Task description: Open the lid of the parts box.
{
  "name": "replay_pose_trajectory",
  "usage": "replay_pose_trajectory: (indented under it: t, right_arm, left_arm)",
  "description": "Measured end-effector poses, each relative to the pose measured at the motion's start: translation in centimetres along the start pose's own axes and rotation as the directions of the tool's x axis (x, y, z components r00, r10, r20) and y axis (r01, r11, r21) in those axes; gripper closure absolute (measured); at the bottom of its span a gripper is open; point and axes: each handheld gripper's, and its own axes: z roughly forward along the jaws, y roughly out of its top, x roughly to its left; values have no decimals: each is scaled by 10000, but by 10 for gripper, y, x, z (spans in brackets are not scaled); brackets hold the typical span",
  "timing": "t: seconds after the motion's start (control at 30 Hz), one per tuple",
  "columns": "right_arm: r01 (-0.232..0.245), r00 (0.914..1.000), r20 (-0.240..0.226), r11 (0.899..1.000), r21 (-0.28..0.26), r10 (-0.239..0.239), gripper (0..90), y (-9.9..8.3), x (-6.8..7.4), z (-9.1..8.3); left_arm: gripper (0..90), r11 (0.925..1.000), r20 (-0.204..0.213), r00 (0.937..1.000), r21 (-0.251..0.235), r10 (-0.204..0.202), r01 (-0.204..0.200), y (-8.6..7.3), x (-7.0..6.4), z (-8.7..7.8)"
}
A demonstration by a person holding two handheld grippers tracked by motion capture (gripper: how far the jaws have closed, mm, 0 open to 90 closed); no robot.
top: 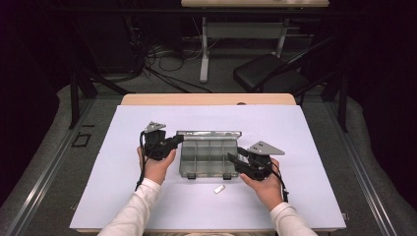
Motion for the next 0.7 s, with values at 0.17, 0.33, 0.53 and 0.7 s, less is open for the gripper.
replay_pose_trajectory:
  t: [0.17,0.33,0.53,0.7]
  right_arm:
    - [3,9999,132,9998,182,-6,504,4,-12,7]
    - [0,9998,210,9995,305,-6,505,4,-27,14]
    - [546,9965,623,9980,324,-566,479,5,-36,22]
    - [704,9931,930,9974,155,-715,473,4,-41,32]
  left_arm:
    - [900,9999,-116,9999,-96,-99,98,2,1,2]
    - [900,9998,-446,9990,-199,77,-86,3,-1,5]
    - [900,9995,-400,9992,-312,17,-29,4,-1,5]
    - [900,9993,-380,9993,-364,57,-71,4,0,4]
